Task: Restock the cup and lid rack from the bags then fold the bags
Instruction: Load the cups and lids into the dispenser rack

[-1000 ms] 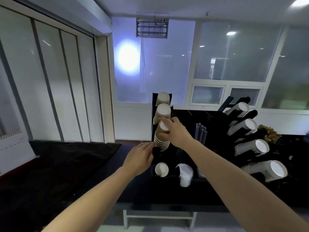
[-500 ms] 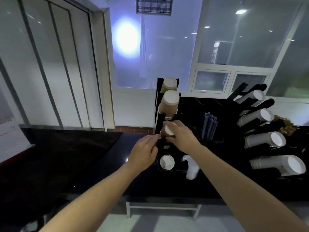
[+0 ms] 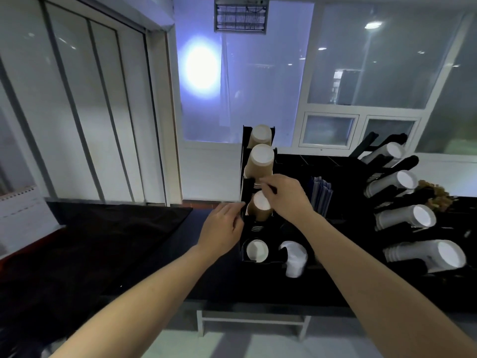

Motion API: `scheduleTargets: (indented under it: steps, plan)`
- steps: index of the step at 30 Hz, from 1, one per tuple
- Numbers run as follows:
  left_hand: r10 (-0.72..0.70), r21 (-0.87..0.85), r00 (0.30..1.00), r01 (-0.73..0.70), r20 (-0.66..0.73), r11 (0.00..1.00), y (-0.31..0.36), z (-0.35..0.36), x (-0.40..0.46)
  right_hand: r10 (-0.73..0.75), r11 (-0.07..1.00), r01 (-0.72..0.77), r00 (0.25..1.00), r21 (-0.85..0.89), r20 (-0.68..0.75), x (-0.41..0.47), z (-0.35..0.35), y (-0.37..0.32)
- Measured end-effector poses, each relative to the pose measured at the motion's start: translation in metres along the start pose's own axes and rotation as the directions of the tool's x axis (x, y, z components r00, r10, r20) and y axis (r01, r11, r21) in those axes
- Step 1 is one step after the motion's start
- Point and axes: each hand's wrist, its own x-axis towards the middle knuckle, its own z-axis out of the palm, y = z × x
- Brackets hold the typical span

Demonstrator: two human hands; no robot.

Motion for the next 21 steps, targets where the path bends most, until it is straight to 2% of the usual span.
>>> scheduleTargets:
  steps: [2, 4, 6, 9, 11, 14, 21]
  plan:
    - [-0.057, -0.043, 0.998, 0.056, -0.026, 0.998, 0.0, -0.003, 0.011, -0.031, 0.999, 0.032, 0.985, 0.005, -0.171, 0.01, -0.011, -0.008]
    - [-0.11, -0.09, 0.994, 0.108, -0.018, 0.99, 0.0, -0.005, 0.027, -0.009, 1.0, 0.01, 0.968, 0.004, -0.252, 0.024, -0.02, -0.016]
    - [-0.148, -0.131, 0.989, 0.146, -0.007, 0.981, 0.001, -0.004, 0.047, 0.025, 0.999, -0.032, 0.98, -0.032, -0.198, 0.042, -0.025, -0.02]
    - [-0.171, -0.167, 0.985, 0.166, -0.011, 0.972, 0.003, -0.001, 0.075, 0.201, 0.975, -0.197, 0.979, -0.101, 0.039, 0.065, -0.022, -0.026]
    - [-0.224, -0.23, 0.974, 0.227, 0.037, 0.947, 0.003, 0.001, 0.09, 0.247, 0.952, -0.22, 0.963, -0.213, 0.107, 0.077, -0.017, -0.026]
    - [-0.281, -0.356, 0.956, 0.292, 0.084, 0.887, -0.004, 0.006, 0.101, 0.238, 0.932, -0.198, 0.966, -0.305, 0.1, 0.089, -0.014, -0.024]
    - [-0.293, -0.524, 0.94, 0.342, 0.177, 0.78, -0.022, 0.011, 0.117, 0.23, 0.934, -0.202, 0.971, -0.294, 0.065, 0.11, -0.036, -0.021]
